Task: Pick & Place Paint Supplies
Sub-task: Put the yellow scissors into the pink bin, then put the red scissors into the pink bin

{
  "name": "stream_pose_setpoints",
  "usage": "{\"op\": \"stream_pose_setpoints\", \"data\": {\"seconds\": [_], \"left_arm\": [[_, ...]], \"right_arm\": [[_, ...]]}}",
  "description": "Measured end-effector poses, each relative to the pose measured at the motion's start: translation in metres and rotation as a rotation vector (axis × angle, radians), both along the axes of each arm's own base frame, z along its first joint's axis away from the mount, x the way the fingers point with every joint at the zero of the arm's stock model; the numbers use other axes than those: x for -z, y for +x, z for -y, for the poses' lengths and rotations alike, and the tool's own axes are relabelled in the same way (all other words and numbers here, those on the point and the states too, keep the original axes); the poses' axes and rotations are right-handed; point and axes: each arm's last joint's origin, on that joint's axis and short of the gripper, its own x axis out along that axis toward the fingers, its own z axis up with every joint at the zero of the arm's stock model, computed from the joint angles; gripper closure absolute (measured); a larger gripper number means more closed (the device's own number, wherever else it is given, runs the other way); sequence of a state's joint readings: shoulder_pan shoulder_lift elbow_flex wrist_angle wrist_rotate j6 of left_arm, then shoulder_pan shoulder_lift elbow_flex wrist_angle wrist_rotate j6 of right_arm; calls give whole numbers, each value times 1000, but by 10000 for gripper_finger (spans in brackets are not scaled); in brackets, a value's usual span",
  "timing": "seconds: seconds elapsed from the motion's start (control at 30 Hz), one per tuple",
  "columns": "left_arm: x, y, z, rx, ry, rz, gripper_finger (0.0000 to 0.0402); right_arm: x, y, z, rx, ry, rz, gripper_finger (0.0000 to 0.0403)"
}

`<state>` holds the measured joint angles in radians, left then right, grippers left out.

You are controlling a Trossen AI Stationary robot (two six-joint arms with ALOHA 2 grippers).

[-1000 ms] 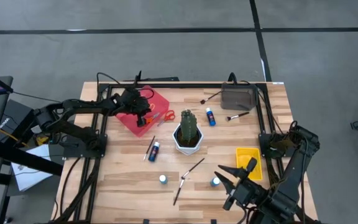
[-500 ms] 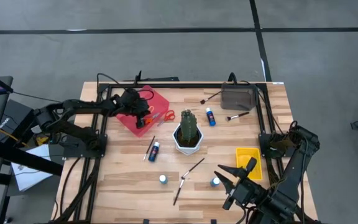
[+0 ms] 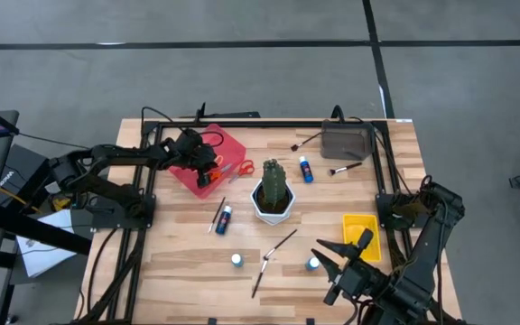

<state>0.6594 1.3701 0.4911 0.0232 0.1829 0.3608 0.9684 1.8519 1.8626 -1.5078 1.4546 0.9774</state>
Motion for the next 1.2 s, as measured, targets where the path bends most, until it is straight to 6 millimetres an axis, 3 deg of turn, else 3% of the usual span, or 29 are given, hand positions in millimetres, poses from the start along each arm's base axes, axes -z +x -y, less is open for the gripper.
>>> {"op": "stream_pose_setpoints", "data": {"seconds": [0.43, 0.73, 1.2], "left_arm": [[0, 0, 0, 10, -8, 9, 351], [-4, 0, -1, -19, 37, 11, 341], [-36, -8, 6, -41, 117, 115, 341]], "right_arm": [[1, 0, 0, -1, 10, -18, 294], [1, 0, 0, -1, 10, -18, 294], [1, 0, 0, -1, 10, -17, 294]]}}
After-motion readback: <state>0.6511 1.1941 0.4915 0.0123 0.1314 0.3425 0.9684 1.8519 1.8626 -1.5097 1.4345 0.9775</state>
